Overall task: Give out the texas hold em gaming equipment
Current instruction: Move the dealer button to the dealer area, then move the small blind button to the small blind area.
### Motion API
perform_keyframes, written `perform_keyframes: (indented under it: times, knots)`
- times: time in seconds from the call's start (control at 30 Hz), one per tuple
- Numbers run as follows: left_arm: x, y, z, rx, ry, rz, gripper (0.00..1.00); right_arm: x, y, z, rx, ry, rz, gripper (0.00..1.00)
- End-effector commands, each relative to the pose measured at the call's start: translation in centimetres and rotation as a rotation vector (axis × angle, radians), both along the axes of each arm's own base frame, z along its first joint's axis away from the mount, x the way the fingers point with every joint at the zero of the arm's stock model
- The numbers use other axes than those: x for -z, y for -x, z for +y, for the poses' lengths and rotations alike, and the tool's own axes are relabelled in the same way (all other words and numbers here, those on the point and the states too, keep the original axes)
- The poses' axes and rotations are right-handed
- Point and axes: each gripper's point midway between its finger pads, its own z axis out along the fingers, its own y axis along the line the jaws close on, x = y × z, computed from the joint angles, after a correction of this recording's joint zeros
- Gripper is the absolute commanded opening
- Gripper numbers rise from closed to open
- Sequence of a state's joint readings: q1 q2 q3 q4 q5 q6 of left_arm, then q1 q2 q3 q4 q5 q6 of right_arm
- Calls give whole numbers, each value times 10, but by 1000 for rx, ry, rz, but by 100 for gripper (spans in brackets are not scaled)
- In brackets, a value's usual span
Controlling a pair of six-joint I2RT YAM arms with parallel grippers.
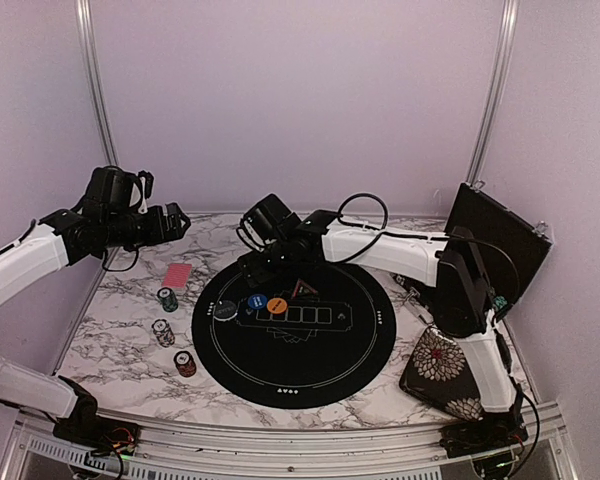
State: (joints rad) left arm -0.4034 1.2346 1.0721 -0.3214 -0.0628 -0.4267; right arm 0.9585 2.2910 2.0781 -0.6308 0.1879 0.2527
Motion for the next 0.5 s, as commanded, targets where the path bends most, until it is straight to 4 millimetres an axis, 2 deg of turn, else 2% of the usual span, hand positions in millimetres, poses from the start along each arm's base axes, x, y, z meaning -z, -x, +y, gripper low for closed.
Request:
perform_keyframes:
  times: [0.0,0.13,0.23,0.47]
  knots:
    - [-2,-5,-4,8,24,1,99,0,-20,-34,71,34,-20,77]
    - [-2,-5,-6,11,34,3,99,14,-33,-59,116,58,7,76]
    - [-2,-5,-6,10,39,6,99,21,-37,-68,124,70,15,76]
    - [-1,-4,-7,6,56,17,99,29,-35,-59,57,70,27,70]
